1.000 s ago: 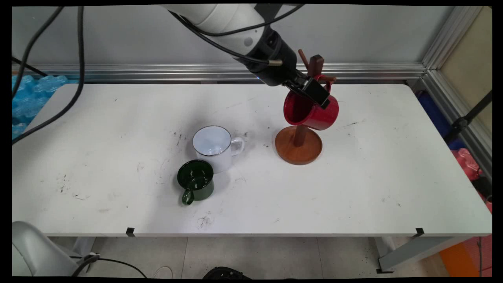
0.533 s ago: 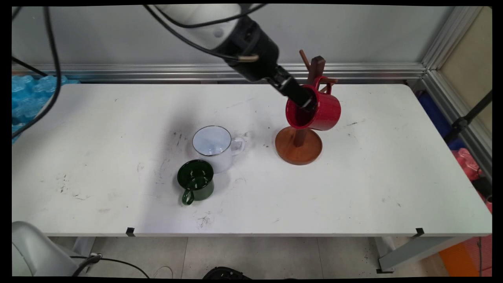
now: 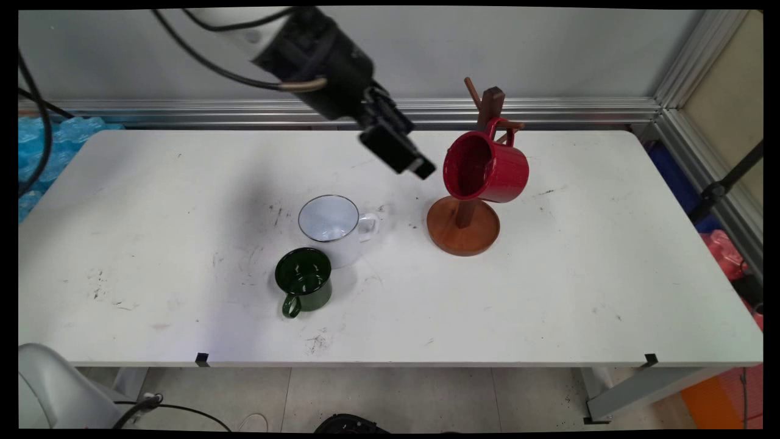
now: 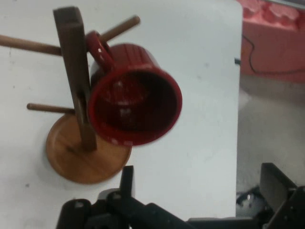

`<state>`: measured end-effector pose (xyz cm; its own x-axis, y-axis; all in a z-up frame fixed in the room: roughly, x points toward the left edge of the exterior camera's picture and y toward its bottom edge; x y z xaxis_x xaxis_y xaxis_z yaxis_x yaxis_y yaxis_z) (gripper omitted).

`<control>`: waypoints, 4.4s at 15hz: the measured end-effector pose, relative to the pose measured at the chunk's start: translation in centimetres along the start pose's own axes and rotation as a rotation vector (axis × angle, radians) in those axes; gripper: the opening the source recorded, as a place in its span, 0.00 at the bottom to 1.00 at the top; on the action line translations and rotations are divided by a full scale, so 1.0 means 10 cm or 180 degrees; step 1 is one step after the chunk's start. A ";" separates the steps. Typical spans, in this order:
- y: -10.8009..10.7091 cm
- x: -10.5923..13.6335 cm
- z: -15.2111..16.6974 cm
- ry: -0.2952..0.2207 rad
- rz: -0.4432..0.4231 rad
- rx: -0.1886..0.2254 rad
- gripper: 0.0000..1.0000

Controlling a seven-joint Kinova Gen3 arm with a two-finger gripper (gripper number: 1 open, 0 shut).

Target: Pick up the red mug from the rack, then place the picked object on the table

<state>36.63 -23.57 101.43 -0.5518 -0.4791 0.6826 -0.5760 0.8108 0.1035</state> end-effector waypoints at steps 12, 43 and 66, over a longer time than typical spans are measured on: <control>-0.09 -0.38 -0.59 -0.0143 0.0407 -0.0144 1.00; 0.28 0.22 1.18 0.0362 -0.1349 0.0247 1.00; 0.36 0.21 1.54 0.0415 -0.1459 0.0437 0.00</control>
<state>24.19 -26.83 92.10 -0.1480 -0.7230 0.6749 -0.8207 0.4705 0.3241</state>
